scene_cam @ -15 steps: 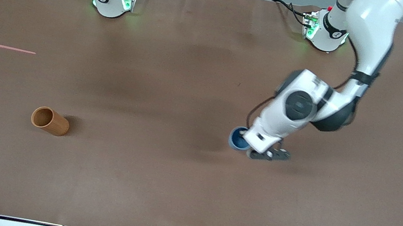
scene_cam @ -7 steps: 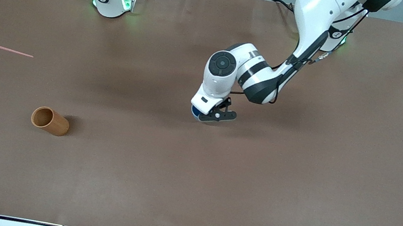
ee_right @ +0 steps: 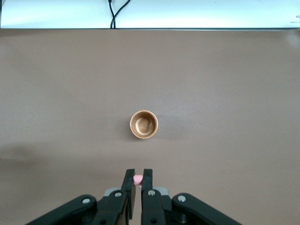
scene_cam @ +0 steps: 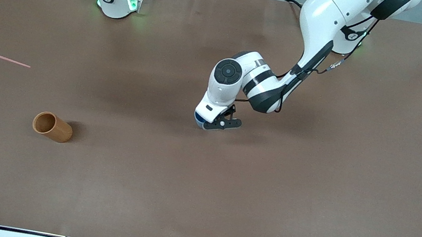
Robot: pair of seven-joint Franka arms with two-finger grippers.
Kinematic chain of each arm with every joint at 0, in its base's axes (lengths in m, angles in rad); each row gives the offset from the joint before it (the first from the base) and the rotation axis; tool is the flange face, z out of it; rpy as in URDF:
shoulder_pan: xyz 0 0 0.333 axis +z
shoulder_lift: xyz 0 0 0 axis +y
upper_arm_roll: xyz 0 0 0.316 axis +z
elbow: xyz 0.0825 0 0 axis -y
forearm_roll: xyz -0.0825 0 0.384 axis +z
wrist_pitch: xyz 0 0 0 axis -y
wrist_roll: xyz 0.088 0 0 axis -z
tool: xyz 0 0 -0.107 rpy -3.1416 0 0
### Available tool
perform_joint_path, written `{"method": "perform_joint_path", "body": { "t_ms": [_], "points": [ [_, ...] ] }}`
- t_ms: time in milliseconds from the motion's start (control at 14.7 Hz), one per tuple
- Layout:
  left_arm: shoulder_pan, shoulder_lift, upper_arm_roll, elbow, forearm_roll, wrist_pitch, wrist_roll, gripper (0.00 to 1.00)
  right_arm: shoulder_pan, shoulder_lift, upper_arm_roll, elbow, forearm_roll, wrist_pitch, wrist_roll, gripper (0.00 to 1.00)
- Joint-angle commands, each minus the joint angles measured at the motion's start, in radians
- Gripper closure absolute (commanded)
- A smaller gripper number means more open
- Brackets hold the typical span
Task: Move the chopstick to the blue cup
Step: 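Carry the blue cup to the table middle with the left gripper and set it down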
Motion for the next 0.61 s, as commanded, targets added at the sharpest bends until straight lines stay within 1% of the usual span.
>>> {"method": "perform_joint_path", "body": {
  "t_ms": [0,136,204,340,543],
  "points": [
    [0.002,-0.033,0.008,0.035,0.04,-0.016,-0.012,0.0,0.005,-0.008,0.002,-0.008,0.014,0.008,0.006,0.97],
    [0.028,-0.089,0.012,0.037,0.062,-0.042,-0.009,0.0,0.009,-0.008,0.007,-0.003,0.014,0.005,0.006,0.97],
    [0.051,-0.134,0.012,0.037,0.079,-0.074,-0.007,0.0,0.017,-0.005,0.01,0.002,0.014,0.005,0.01,0.97],
    [0.12,-0.226,0.012,0.037,0.091,-0.143,0.016,0.0,0.04,0.004,0.023,0.002,0.026,0.008,0.062,0.97],
    [0.212,-0.347,0.009,0.037,0.088,-0.275,0.127,0.0,0.038,0.034,0.123,0.014,0.044,0.016,0.18,0.98]
  ]
}}
